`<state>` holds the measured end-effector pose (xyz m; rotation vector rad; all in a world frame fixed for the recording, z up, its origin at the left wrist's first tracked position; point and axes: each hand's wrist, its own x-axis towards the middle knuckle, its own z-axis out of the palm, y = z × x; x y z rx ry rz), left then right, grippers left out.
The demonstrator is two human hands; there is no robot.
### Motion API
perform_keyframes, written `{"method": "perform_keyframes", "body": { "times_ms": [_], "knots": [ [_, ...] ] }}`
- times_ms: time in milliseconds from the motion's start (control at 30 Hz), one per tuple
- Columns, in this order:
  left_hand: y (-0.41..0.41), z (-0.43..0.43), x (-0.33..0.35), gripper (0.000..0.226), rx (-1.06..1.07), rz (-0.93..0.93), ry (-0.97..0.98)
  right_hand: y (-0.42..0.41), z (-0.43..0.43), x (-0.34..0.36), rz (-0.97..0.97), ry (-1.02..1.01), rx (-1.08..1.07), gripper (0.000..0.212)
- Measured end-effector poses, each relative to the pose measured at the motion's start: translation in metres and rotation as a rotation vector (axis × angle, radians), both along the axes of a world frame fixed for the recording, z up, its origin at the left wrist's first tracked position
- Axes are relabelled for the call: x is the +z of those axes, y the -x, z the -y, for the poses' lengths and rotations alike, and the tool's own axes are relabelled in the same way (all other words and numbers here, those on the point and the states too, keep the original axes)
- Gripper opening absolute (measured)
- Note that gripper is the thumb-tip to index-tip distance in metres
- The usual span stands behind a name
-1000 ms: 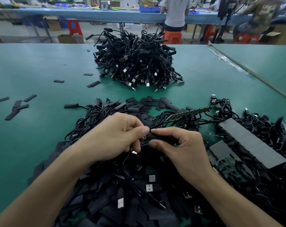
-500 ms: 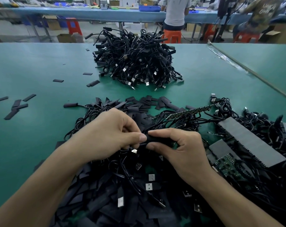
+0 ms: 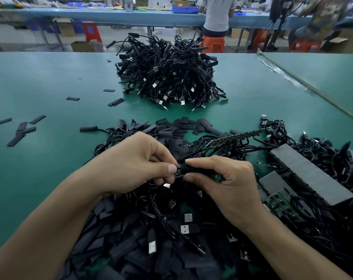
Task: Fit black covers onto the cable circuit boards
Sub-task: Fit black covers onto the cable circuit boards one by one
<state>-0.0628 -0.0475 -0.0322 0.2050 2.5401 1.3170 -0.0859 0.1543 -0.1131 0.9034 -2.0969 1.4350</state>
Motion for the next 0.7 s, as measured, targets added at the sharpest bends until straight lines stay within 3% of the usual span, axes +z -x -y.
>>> {"method": "perform_keyframes", "body": {
  "times_ms": [367, 700],
  "knots": [
    [-0.0001, -0.0009, -0.0013, 0.007, 0.002, 0.007, 0.001, 0.0018, 0.0003, 0.0004, -0.026, -0.053, -0.041, 0.021],
    [0.0008, -0.0029, -0.0041, 0.01, 0.057, 0.008, 0.001, -0.0017, -0.0005, 0.0037, -0.015, -0.058, -0.086, 0.033]
  ]
}}
